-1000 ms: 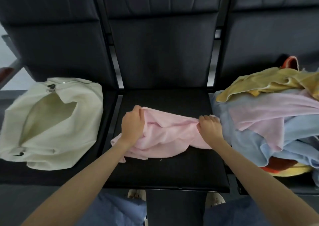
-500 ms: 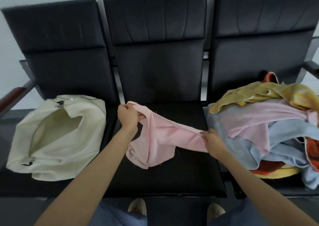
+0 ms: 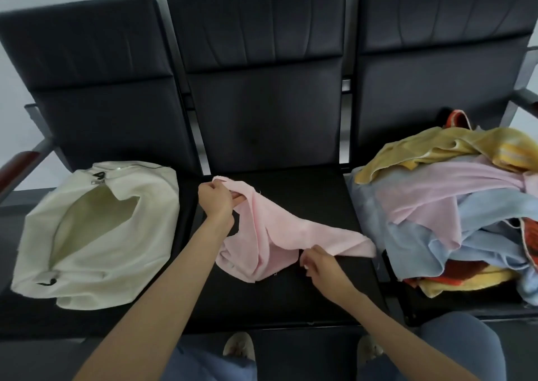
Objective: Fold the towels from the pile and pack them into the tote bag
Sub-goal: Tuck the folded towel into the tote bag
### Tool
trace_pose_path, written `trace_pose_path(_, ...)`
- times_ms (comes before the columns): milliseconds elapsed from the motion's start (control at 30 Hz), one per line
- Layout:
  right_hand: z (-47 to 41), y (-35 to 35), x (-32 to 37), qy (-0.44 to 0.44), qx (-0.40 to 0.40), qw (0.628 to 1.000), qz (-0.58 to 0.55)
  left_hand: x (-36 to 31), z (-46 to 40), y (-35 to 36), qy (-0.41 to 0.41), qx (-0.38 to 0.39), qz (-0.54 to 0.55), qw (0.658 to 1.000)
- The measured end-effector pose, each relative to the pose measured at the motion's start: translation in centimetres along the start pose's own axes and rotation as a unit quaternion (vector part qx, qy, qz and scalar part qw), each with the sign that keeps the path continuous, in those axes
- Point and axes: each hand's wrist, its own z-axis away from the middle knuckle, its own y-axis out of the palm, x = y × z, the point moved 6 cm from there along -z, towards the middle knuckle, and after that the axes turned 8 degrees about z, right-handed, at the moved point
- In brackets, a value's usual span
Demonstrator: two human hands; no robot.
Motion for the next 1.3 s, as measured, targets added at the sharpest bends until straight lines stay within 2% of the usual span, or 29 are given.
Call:
trace_pose_path(200, -2.4, 5.0, 5.0, -0.005, 0.001, 0.997, -0.078, 0.4, -0.6, 0.8, 0.018, 0.020, -0.024, 0.999)
trace_pose_path(400, -4.0, 9.3, 5.8, 0.065, 0.016, 0.994, -0.087, 1.4, -1.6, 1.0, 0.013, 0.044, -0.008, 0.999)
trace_pose_path(500, -4.5, 10.3, 5.9, 0.128, -0.006, 0.987, -0.096, 1.7, -1.5, 1.1, 0.010, 0.045, 0.000, 0.999)
trace_pose_path(633, -4.4, 10.7, 5.8, 0.265, -0.057, 0.959, -0.088, 2.1, -1.9, 0.9, 0.005, 0.044, -0.006, 0.999)
trace_pose_path(700, -4.4, 11.1, 6.0, 0.295, -0.073, 0.950, -0.073, 2.0, -2.2, 0.7, 0.004, 0.040, -0.006, 0.999)
trace_pose_path(900, -5.4, 11.7, 7.3, 0.304, -0.088, 0.947, -0.062, 1.6, -2.3, 0.1, 0.007, 0.033, 0.002, 0.999)
trace_pose_path(1067, -6.0, 11.3, 7.7, 0.272, -0.096, 0.954, -0.084, 1.9, -2.4, -0.4, 0.002, 0.033, 0.000, 0.999)
trace_pose_path(1167, -6.1, 11.4, 7.4, 0.251, -0.074, 0.961, -0.085, 1.6, -2.4, -0.8, -0.001, 0.026, 0.003, 1.000)
trace_pose_path(1300, -6.6, 11.5, 8.2, 0.313, -0.051, 0.942, -0.114, 1.7, -2.0, -1.1, -0.003, 0.018, -0.002, 1.000)
